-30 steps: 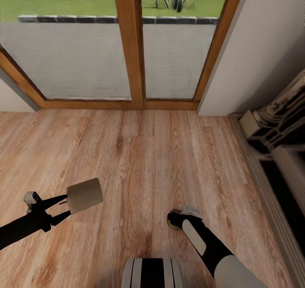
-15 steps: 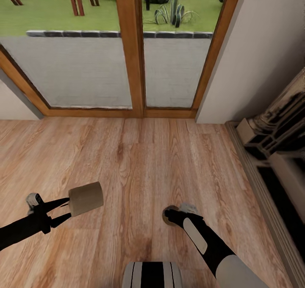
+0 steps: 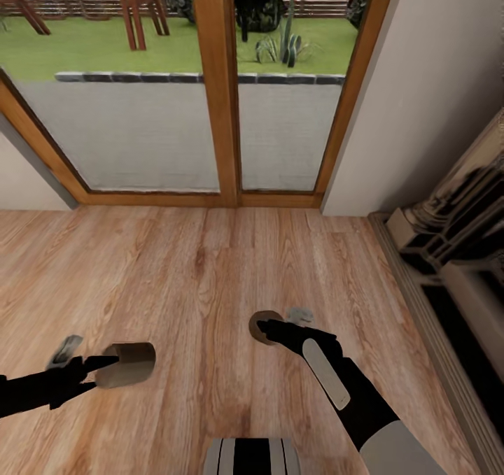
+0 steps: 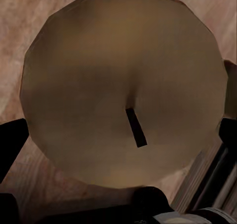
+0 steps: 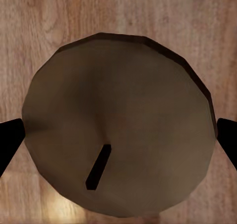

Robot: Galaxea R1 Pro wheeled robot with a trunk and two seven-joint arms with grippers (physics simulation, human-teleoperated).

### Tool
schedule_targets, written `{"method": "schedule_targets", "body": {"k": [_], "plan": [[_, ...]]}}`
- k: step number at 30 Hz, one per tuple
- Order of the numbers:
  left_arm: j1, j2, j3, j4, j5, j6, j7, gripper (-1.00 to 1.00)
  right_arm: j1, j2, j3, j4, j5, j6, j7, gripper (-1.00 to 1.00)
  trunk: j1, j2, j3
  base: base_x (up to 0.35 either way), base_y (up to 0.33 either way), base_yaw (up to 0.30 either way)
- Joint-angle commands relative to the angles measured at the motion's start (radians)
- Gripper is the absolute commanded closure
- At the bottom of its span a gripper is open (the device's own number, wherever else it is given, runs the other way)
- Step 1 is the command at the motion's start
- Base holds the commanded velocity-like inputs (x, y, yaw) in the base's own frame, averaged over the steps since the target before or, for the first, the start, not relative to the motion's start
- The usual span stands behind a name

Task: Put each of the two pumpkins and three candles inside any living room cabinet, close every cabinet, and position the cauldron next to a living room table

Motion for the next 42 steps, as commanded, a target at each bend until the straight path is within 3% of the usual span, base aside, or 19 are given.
{"method": "schedule_targets", "body": {"k": [1,7,20,28,42], "plan": [[0.000,-0.001,0.000,-0.002,0.016,-0.002,0.050,1.00,0.000,-0.001,0.000,0.000,-0.001,0.000,0.000,1.00,0.000,0.000,0.004,0.000,0.000,0.000],[0.001,-0.004,0.000,-0.005,0.019,-0.006,0.200,1.00,0.001,0.004,-0.003,-0.001,-0.002,0.000,0.001,1.00,-0.003,0.002,0.027,0.000,0.000,0.000],[0.001,-0.002,0.001,-0.023,0.020,-0.003,0.207,1.00,0.001,0.004,0.001,-0.010,-0.003,-0.006,0.004,1.00,-0.009,0.005,0.077,0.000,0.000,0.007],[0.001,-0.001,0.008,-0.026,0.021,-0.002,0.208,1.00,0.001,0.012,0.007,-0.005,0.003,-0.002,0.003,1.00,-0.013,0.007,0.108,-0.054,0.000,0.232],[0.001,-0.004,0.012,-0.036,0.025,-0.001,0.208,1.00,0.001,0.014,0.010,-0.002,0.003,0.001,0.004,1.00,-0.066,0.105,0.152,-0.108,0.000,0.288]]}}
